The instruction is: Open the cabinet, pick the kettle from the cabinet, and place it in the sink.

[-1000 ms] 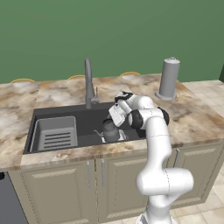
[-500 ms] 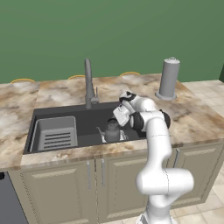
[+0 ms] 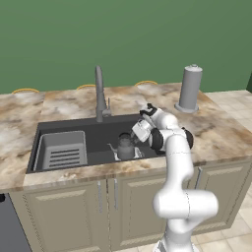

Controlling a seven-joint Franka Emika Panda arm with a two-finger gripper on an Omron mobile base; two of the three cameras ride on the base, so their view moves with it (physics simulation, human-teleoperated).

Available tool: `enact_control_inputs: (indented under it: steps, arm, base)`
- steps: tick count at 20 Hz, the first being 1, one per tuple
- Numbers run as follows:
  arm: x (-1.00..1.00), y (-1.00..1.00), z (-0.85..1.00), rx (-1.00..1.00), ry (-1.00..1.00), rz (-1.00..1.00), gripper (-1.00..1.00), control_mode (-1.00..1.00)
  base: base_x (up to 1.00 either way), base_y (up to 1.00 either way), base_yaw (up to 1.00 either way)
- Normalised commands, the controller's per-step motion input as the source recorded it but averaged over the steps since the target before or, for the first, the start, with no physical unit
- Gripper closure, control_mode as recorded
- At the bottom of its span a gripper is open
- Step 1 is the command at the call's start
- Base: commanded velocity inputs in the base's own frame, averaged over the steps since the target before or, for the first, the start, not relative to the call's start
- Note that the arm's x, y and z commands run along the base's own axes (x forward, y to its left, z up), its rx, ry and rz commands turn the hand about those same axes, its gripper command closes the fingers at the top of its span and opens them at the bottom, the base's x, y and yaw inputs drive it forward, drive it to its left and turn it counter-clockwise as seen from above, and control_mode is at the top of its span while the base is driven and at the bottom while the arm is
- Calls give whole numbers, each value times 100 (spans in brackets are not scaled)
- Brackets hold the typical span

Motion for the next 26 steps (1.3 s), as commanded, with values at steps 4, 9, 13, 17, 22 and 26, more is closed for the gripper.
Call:
enact_control_inputs:
  steps: [4,9,13,17,22,26]
  arm:
    - [-12,-22,-5,0,12,0,-100,-100]
    - [-7,-21,1,0,15,-1,-100,-100]
    - [-3,-22,18,3,29,-10,-100,-100]
    - [-4,-13,30,7,25,-13,-100,-100]
    - [-13,-19,22,3,9,-13,-100,-100]
    - [-18,-19,17,-3,1,-20,-100,-100]
  base:
    - [0,0,0]
    - [0,0,0]
    - [0,0,0]
    - [0,0,0]
    - [0,0,0]
    - [0,0,0]
